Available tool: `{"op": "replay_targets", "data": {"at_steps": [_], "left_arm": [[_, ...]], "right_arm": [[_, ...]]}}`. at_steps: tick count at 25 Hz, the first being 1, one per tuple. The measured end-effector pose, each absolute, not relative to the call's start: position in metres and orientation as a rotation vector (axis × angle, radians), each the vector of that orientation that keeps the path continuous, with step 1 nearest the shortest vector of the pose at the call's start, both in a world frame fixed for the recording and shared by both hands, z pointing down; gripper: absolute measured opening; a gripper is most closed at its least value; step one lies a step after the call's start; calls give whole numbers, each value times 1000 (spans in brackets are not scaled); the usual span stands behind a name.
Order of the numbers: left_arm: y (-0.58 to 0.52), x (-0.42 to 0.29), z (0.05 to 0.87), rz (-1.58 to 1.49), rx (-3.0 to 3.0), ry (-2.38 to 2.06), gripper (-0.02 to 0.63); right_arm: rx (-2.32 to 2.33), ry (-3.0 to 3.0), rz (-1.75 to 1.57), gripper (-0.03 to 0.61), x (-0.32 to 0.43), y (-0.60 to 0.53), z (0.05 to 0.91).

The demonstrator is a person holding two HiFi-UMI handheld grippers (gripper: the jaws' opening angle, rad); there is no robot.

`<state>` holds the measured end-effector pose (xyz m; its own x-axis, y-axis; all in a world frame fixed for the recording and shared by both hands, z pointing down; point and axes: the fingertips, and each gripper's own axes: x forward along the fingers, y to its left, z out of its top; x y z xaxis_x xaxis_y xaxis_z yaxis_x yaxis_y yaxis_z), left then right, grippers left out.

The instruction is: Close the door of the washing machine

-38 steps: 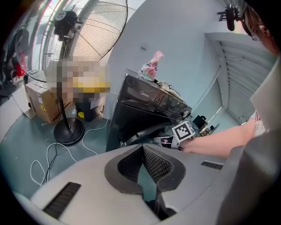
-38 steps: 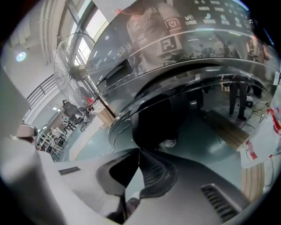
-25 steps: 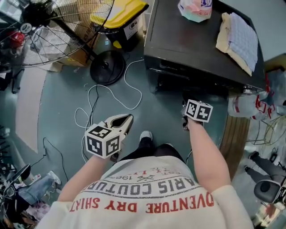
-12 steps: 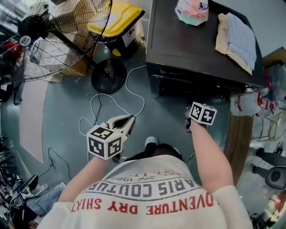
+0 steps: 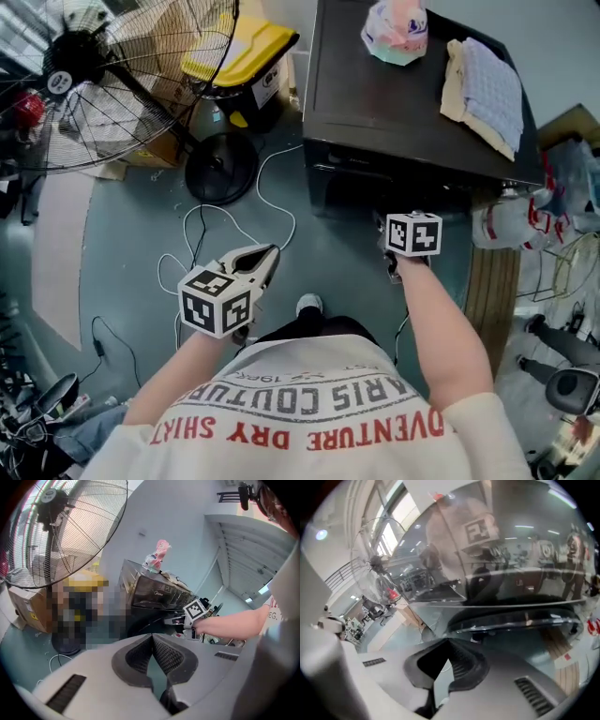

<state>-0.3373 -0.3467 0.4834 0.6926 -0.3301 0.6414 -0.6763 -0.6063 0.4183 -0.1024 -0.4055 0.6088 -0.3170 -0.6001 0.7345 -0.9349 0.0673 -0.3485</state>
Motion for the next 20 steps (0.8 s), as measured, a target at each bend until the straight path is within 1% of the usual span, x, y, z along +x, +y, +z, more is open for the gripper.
{"op": "replay_targets", "data": {"at_steps": [4,10,20], "left_arm": [[-336,-340,466,635,2250,-777,26],[-318,-326,416,507,2313,-799,26],[-233,-268,309,352,2506,-716,26]], "right_arm": [[1429,-2140,1083,21,-141,-388,550],[1278,-2457,865,21,-180,-330,439],[1288,-2724,680,21,-159,-213,309]]}}
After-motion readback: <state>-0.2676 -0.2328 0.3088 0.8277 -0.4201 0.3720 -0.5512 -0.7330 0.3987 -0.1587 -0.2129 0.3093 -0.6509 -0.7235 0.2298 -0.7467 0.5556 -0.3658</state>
